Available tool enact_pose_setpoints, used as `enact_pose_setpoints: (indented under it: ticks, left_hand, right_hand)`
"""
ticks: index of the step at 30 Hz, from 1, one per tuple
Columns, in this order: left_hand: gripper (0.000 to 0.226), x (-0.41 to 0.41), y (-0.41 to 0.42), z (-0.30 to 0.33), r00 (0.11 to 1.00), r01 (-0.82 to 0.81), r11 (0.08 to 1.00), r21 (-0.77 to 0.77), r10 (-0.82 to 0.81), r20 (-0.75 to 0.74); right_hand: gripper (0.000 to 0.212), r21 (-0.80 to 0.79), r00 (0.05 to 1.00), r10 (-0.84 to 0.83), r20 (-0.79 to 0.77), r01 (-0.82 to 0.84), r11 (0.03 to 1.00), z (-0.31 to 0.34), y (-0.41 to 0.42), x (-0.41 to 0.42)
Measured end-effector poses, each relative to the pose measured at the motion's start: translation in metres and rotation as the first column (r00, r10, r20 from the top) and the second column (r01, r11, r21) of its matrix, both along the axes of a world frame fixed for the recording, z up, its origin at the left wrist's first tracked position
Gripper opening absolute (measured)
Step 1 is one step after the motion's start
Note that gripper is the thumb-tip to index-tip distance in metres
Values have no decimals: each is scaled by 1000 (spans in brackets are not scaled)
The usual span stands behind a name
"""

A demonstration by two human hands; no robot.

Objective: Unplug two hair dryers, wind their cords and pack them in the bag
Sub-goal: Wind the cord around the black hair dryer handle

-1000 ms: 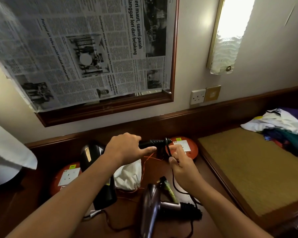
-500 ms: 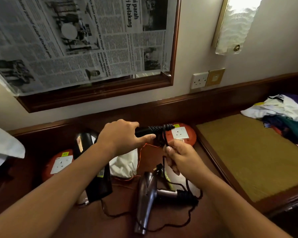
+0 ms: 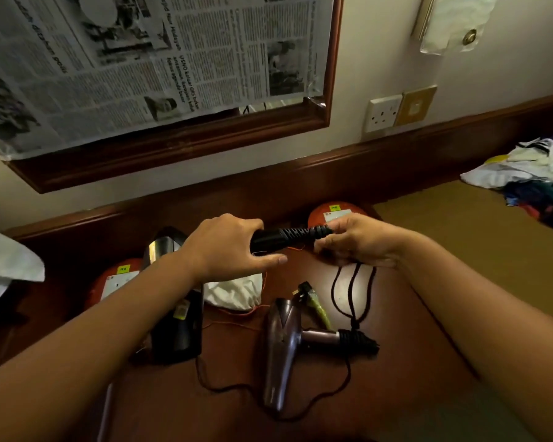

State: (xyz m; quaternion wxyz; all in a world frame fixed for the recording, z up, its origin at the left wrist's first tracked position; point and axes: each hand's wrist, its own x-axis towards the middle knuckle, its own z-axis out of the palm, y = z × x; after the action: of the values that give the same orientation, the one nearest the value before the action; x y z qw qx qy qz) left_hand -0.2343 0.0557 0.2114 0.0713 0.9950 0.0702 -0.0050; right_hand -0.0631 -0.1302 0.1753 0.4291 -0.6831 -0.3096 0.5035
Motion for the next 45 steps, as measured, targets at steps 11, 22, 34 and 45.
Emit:
enact_pose_setpoints:
  ticks: [11, 22, 34, 45]
  left_hand:
    - [29, -7, 0, 9, 998, 39, 989, 142, -32, -51]
    - [29, -4, 0, 5, 990, -26, 975, 220, 55, -126]
    - [35, 5, 0, -10, 977, -181, 966, 184, 198, -81]
    - [35, -4, -2, -3, 987, -157, 983, 94, 158, -2]
  right_hand:
    - [13, -83, 736, 188, 650, -177, 981, 66, 21, 1]
    - [26, -110, 49, 123, 991, -205, 972, 82, 22, -27]
    - [22, 136, 512, -102, 853, -29, 990, 26, -9, -82]
    - [24, 78, 954, -241, -179, 258, 963, -10, -11, -82]
